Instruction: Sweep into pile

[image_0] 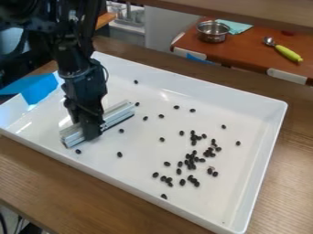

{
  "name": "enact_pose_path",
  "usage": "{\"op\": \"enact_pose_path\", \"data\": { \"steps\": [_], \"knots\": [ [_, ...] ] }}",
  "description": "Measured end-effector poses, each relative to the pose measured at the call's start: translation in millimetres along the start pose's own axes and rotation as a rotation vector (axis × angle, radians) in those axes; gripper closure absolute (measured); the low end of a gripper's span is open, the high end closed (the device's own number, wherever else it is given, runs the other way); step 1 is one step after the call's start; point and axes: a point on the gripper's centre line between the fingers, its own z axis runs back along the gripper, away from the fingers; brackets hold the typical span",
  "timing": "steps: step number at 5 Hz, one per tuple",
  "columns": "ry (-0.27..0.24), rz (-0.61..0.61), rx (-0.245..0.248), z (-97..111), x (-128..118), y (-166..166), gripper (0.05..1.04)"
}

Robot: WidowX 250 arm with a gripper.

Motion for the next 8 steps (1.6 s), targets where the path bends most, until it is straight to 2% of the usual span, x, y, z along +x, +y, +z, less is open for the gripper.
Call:
{"op": "enact_pose_path", "data": {
  "steps": [1, 5, 7, 8],
  "knots": [
    [-0.016, -0.005, 0.006, -1, 4, -15, 0.7],
    [-0.051, -0.007, -0.053, -6, 28, -87, 0.7],
    [-0.045, -0.024, -0.117, -4, 29, -133, 0.7],
    [-0.016, -0.01, -0.15, -2, 25, -140, 0.7]
  ]
}}
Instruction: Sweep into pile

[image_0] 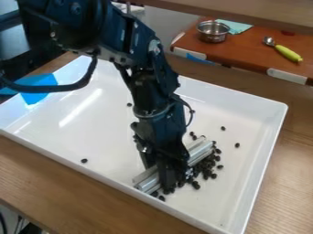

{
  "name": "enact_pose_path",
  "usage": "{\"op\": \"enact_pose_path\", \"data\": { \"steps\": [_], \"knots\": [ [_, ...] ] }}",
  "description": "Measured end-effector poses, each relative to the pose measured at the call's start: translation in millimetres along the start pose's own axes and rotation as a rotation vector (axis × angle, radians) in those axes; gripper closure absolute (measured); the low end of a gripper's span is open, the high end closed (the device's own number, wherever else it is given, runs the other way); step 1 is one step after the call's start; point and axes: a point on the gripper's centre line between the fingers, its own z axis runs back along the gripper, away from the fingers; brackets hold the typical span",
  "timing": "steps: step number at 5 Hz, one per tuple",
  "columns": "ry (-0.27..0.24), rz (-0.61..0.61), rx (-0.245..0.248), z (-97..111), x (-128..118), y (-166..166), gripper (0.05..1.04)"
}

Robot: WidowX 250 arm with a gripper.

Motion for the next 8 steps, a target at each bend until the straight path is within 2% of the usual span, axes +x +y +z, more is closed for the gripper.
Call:
{"op": "enact_pose_path", "data": {
  "steps": [1, 2, 3, 4, 5, 6, 7, 8],
  "knots": [
    [-0.025, 0.024, -0.039, 19, 5, 2, 0.7],
    [-0.088, 0.064, -0.02, 59, 16, 40, 0.7],
    [-0.07, 0.023, -0.007, 94, 20, 76, 0.7],
    [0.04, -0.015, 0.004, 106, 17, 123, 0.7],
    [0.117, -0.04, 0.034, 109, 9, 168, 0.7],
    [0.112, 0.069, 0.045, 102, -4, 197, 0.7],
    [0.069, 0.139, 0.106, 96, -2, 216, 0.7],
    [0.057, 0.204, 0.139, 85, -1, 228, 0.7]
  ]
}}
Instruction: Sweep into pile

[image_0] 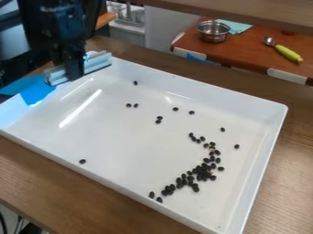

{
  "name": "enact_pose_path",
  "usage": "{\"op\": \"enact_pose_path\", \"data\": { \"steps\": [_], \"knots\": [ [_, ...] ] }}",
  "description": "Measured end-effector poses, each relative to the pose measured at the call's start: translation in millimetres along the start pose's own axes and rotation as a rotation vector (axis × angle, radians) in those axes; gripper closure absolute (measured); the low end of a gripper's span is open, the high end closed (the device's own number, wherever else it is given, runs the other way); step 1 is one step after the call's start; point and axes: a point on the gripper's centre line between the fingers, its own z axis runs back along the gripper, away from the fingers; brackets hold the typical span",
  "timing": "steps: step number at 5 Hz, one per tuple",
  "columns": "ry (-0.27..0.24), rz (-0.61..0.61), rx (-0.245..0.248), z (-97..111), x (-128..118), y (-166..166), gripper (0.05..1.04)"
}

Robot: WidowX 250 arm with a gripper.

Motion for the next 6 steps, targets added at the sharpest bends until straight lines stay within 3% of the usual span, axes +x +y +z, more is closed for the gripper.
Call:
{"op": "enact_pose_path", "data": {
  "steps": [2, 3, 6],
  "knots": [
    [0.053, 0.084, -0.002, -24, 0, 7, 0.7],
    [0.061, 0.125, 0.021, -29, 12, 10, 0.7],
    [0.076, 0.097, 0.029, -36, 26, -4, 0.7]
  ]
}}
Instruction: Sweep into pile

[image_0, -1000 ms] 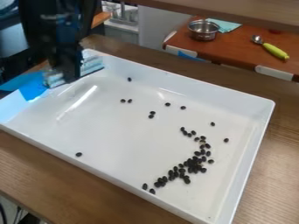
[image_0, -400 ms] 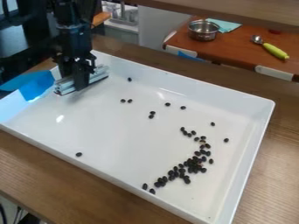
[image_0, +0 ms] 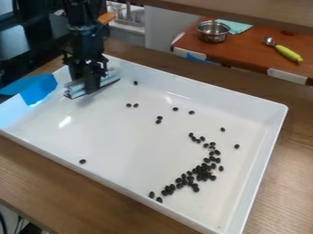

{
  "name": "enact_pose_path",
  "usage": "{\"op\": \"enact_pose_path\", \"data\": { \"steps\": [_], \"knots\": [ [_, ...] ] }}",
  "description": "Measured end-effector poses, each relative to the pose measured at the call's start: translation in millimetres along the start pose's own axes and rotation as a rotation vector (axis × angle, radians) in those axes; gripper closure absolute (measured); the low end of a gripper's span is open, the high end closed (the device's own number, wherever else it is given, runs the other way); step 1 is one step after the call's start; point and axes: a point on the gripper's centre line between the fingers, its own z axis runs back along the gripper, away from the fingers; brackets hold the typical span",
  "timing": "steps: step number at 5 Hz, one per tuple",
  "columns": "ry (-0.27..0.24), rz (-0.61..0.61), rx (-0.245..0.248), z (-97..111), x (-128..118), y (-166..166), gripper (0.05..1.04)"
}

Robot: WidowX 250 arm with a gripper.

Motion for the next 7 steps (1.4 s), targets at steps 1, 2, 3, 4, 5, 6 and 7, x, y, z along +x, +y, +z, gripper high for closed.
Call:
{"op": "enact_pose_path", "data": {
  "steps": [1, 2, 3, 4, 5, 6, 7],
  "knots": [
    [-0.017, -0.021, 0.013, -5, 6, -8, 0.7],
    [-0.017, -0.03, 0.023, -12, 4, -19, 0.7],
    [-0.024, -0.079, 0.029, -14, 4, -44, 0.7],
    [-0.022, -0.095, 0.027, -15, 0, -62, 0.7],
    [-0.012, -0.108, -0.002, -16, -3, -84, 0.7],
    [-0.007, -0.117, -0.016, -16, -1, -101, 0.7],
    [-0.013, -0.126, -0.017, -16, 2, -115, 0.7]
  ]
}}
